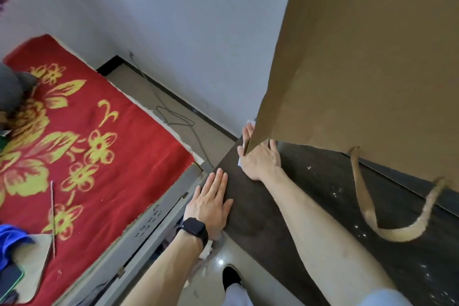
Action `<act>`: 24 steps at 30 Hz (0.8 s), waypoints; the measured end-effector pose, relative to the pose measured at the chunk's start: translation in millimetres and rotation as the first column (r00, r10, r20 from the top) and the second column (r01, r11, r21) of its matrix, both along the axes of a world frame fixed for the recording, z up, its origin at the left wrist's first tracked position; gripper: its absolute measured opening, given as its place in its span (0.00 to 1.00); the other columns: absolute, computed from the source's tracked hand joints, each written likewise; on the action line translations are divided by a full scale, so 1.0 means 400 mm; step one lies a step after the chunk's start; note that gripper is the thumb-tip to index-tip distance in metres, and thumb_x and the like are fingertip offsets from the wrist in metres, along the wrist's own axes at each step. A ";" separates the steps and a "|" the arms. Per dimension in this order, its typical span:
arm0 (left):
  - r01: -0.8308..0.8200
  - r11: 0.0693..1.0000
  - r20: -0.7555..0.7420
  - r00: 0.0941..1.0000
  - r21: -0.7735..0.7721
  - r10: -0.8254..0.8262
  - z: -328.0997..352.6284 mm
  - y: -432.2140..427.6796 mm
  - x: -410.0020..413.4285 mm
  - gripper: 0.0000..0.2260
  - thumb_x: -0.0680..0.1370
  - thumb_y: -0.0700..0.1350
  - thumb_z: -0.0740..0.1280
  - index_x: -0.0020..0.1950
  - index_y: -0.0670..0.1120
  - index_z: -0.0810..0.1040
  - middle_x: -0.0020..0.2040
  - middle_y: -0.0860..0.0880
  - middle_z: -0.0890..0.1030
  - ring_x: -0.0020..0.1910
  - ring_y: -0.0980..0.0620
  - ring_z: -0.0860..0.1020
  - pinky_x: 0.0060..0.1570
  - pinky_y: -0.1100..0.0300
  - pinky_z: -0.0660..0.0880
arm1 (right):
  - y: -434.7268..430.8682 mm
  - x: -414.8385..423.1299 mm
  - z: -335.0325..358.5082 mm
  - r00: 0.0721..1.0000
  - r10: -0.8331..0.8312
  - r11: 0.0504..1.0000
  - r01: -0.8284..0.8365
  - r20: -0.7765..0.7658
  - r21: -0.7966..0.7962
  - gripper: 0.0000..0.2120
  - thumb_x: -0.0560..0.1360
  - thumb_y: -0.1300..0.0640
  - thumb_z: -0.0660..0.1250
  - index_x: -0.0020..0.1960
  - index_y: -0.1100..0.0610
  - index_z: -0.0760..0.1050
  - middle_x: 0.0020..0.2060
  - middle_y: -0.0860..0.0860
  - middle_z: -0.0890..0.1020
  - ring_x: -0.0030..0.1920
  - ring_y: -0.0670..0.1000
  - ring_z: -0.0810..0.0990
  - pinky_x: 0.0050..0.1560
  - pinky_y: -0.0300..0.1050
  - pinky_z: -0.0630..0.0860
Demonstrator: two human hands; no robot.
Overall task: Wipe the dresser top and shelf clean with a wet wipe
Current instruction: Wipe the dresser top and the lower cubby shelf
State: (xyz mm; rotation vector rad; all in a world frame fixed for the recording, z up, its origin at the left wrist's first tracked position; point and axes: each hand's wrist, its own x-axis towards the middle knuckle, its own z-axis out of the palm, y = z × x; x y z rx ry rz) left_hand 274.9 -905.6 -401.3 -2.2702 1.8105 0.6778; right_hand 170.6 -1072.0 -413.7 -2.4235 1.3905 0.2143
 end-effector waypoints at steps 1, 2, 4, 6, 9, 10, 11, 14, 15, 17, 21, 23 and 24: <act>0.003 1.000 0.005 1.000 0.006 -0.003 0.002 -0.003 0.000 0.29 0.84 0.58 0.45 0.80 0.51 0.37 0.80 0.54 0.36 0.79 0.52 0.38 0.78 0.50 0.46 | -0.018 -0.013 0.003 0.999 -0.054 0.999 0.054 -0.004 0.006 0.23 0.83 0.46 0.48 0.72 0.55 0.67 0.72 0.53 0.72 0.73 0.55 0.66 0.72 0.56 0.56; 0.008 1.000 0.014 1.000 0.009 -0.008 0.003 -0.007 0.000 0.29 0.84 0.58 0.45 0.80 0.51 0.37 0.80 0.53 0.37 0.79 0.52 0.38 0.78 0.51 0.46 | -0.025 -0.037 -0.002 0.994 -0.110 0.994 0.110 -0.014 -0.002 0.22 0.82 0.46 0.48 0.69 0.54 0.71 0.68 0.53 0.75 0.71 0.56 0.69 0.71 0.55 0.57; 0.006 1.000 0.017 1.000 0.019 -0.006 0.006 -0.011 -0.004 0.29 0.84 0.57 0.45 0.80 0.50 0.38 0.80 0.52 0.38 0.79 0.51 0.39 0.78 0.51 0.45 | -0.008 -0.110 -0.021 0.975 -0.211 0.977 0.208 -0.068 -0.046 0.21 0.82 0.46 0.49 0.66 0.54 0.72 0.66 0.54 0.77 0.70 0.58 0.68 0.73 0.59 0.53; -0.007 1.000 0.018 1.000 0.010 0.007 0.009 -0.007 -0.011 0.29 0.84 0.57 0.46 0.80 0.49 0.39 0.81 0.51 0.40 0.79 0.50 0.40 0.77 0.51 0.45 | 0.046 -0.200 -0.040 0.947 -0.316 0.945 0.309 -0.056 -0.111 0.21 0.81 0.46 0.50 0.65 0.56 0.72 0.65 0.55 0.76 0.71 0.58 0.67 0.75 0.63 0.50; -0.029 0.999 0.007 1.000 -0.017 0.029 0.005 -0.004 -0.019 0.28 0.84 0.56 0.46 0.80 0.49 0.38 0.81 0.50 0.42 0.80 0.48 0.42 0.78 0.48 0.47 | 0.127 -0.290 -0.044 0.910 -0.415 0.892 0.409 0.009 -0.190 0.21 0.81 0.47 0.53 0.60 0.63 0.72 0.59 0.60 0.78 0.67 0.63 0.71 0.72 0.62 0.53; -0.033 0.999 0.012 0.999 -0.035 0.034 -0.002 -0.001 -0.021 0.28 0.84 0.56 0.45 0.80 0.49 0.39 0.81 0.50 0.41 0.80 0.48 0.43 0.78 0.48 0.47 | 0.139 -0.293 -0.033 0.911 -0.413 0.890 0.404 0.000 -0.212 0.22 0.81 0.47 0.52 0.58 0.64 0.73 0.57 0.61 0.79 0.65 0.64 0.73 0.71 0.63 0.55; -0.036 0.998 0.016 0.999 -0.051 0.037 -0.011 0.003 -0.022 0.28 0.83 0.57 0.45 0.80 0.49 0.39 0.81 0.50 0.41 0.80 0.49 0.43 0.78 0.47 0.47 | 0.141 -0.279 -0.026 0.922 -0.386 0.909 0.376 -0.021 -0.178 0.24 0.81 0.46 0.49 0.57 0.63 0.74 0.55 0.62 0.80 0.62 0.64 0.75 0.71 0.62 0.58; -0.051 0.994 0.039 0.998 -0.094 0.055 -0.039 0.009 -0.022 0.28 0.83 0.57 0.44 0.80 0.49 0.40 0.81 0.50 0.45 0.80 0.49 0.45 0.77 0.46 0.48 | 0.109 -0.177 -0.014 0.988 -0.144 0.990 0.144 -0.050 -0.006 0.23 0.80 0.45 0.45 0.60 0.55 0.73 0.57 0.56 0.81 0.61 0.60 0.76 0.67 0.56 0.63; -0.059 0.992 0.058 0.996 -0.114 0.065 -0.046 0.012 -0.027 0.28 0.83 0.57 0.44 0.81 0.48 0.41 0.81 0.50 0.44 0.80 0.49 0.45 0.77 0.46 0.49 | 0.086 -0.138 -0.017 0.996 -0.091 0.996 0.091 -0.010 0.002 0.20 0.81 0.46 0.47 0.61 0.53 0.72 0.58 0.55 0.80 0.62 0.59 0.75 0.65 0.55 0.63; -0.075 0.986 0.092 0.992 -0.150 0.089 -0.053 0.010 -0.044 0.28 0.83 0.56 0.44 0.81 0.46 0.43 0.81 0.49 0.44 0.80 0.48 0.44 0.77 0.45 0.51 | 0.036 -0.083 -0.032 0.997 -0.081 0.997 0.081 0.007 -0.012 0.19 0.81 0.47 0.48 0.63 0.52 0.71 0.62 0.52 0.78 0.65 0.57 0.73 0.66 0.55 0.61; -0.101 0.983 0.056 0.992 -0.151 0.110 -0.056 -0.013 -0.092 0.28 0.83 0.56 0.46 0.81 0.48 0.44 0.81 0.51 0.43 0.80 0.49 0.42 0.76 0.40 0.48 | 0.015 -0.145 -0.067 0.941 -0.335 0.939 0.338 0.057 -0.070 0.31 0.82 0.43 0.41 0.80 0.58 0.47 0.81 0.52 0.51 0.80 0.51 0.45 0.76 0.61 0.37; -0.089 0.982 0.036 0.995 -0.166 0.096 -0.059 -0.027 -0.117 0.28 0.83 0.57 0.46 0.81 0.51 0.45 0.81 0.52 0.44 0.80 0.50 0.43 0.75 0.37 0.48 | 0.034 -0.235 -0.074 0.895 -0.442 0.890 0.446 0.057 -0.098 0.32 0.82 0.42 0.40 0.81 0.58 0.41 0.81 0.51 0.42 0.80 0.50 0.39 0.75 0.62 0.35; -0.101 0.980 0.021 0.994 -0.169 0.106 -0.060 -0.034 -0.127 0.27 0.83 0.57 0.46 0.81 0.52 0.46 0.81 0.52 0.44 0.80 0.50 0.43 0.75 0.36 0.48 | 0.045 -0.284 -0.073 0.872 -0.487 0.865 0.490 0.053 -0.105 0.33 0.82 0.42 0.40 0.81 0.58 0.41 0.81 0.51 0.42 0.80 0.50 0.39 0.75 0.62 0.36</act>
